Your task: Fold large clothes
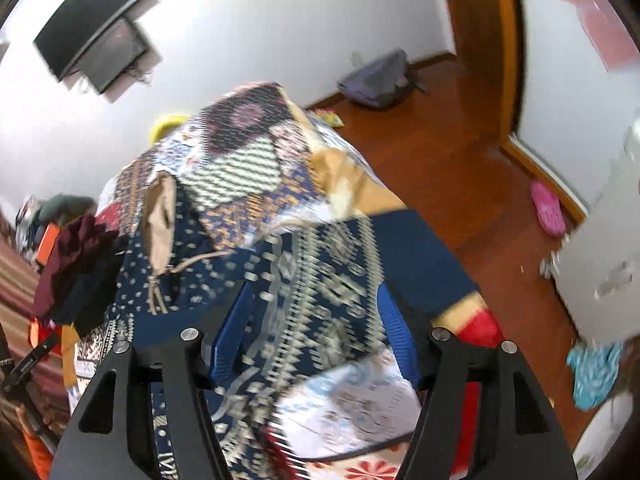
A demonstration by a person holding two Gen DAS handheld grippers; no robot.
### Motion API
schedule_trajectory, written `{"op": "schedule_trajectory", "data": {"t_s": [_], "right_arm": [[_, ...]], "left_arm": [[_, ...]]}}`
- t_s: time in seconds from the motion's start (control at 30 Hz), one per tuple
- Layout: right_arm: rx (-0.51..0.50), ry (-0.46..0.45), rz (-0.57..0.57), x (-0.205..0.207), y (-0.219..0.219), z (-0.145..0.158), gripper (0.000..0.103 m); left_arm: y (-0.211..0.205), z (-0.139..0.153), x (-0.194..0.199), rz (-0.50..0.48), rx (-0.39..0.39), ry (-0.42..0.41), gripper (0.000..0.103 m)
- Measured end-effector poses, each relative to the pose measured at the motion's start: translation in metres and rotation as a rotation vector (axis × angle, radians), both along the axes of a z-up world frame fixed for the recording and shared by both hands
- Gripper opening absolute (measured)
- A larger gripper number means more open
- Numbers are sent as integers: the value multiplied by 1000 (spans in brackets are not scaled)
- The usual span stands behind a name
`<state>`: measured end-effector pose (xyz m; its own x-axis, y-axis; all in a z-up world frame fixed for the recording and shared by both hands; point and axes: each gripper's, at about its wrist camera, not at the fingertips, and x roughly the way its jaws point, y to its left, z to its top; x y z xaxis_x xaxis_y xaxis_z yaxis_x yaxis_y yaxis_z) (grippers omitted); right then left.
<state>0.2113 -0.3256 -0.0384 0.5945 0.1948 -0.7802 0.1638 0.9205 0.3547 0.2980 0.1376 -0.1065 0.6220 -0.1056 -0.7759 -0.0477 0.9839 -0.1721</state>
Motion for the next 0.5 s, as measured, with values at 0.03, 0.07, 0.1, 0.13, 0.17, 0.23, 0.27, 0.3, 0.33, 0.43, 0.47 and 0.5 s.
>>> {"op": "schedule_trajectory", "data": {"t_s": [0.03,0.07,0.1,0.13,0.17,0.23,0.27,0.3,0.33,0.43,0.47,0.5], "right_arm": [[6,18,-10,0,-4,-5,61],[15,56,-27,0,-11,-18,61],[19,81,-36,-1,-15,-25,61],[30,119,-50,0,-20,-38,61],[44,141,-57,-1,-24,-46,61],[82,191,-75,1,-32,-65,61],[108,215,-84,2,-36,-75,61],[130,229,-88,4,-38,-82,61],[150,228,-88,5,-40,-86,61],[179,210,-93,19,-46,-91,61],[186,208,-99,23,-48,-92,61],[192,205,-104,28,-50,-93,61]], "left_arm": [[-6,0,5,-7,-2,-2,72],[-13,0,10,-16,-7,-1,72],[-20,-2,14,-28,-14,2,72],[-26,-4,18,-40,-21,8,72],[-33,-7,20,-53,-27,14,72],[-46,-14,25,-72,-32,26,72],[-50,-18,26,-79,-33,32,72],[-56,-23,28,-89,-38,43,72],[-61,-26,29,-97,-43,55,72],[-74,-37,30,-118,-34,88,72],[-78,-41,31,-126,-24,98,72],[-81,-43,31,-129,-19,103,72]]}}
